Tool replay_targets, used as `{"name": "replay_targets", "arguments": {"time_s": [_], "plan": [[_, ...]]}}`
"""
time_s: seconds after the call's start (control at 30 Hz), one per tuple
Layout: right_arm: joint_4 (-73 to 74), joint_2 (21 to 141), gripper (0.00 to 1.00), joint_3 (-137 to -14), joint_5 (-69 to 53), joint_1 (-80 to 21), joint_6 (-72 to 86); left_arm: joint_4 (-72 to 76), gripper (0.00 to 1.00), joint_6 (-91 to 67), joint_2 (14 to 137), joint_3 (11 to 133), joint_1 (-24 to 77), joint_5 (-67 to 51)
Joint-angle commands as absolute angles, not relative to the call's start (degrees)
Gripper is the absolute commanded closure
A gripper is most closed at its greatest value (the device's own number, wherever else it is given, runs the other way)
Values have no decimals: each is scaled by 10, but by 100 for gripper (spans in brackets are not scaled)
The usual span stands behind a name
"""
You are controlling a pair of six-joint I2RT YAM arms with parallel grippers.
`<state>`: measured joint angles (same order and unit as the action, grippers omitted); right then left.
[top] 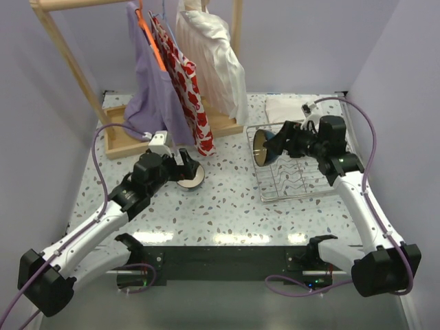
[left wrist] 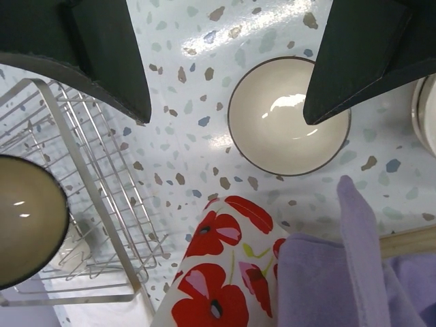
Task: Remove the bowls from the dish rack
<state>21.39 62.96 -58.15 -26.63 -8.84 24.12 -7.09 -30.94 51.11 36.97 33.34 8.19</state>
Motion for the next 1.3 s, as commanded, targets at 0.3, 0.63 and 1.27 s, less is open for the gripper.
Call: {"name": "replay_targets", "arguments": {"time_s": [0.3, 0.63, 1.27], "plan": [[-139, 632, 100, -460, -422, -148, 474, 28, 2, -381, 559, 399, 393, 54], [-300, 657, 100, -406, -449, -199, 577, 65, 9, -428, 599, 405, 419, 83], [-367, 662, 100, -374, -455, -221, 616, 60, 97, -506, 611, 389, 430, 119]]}}
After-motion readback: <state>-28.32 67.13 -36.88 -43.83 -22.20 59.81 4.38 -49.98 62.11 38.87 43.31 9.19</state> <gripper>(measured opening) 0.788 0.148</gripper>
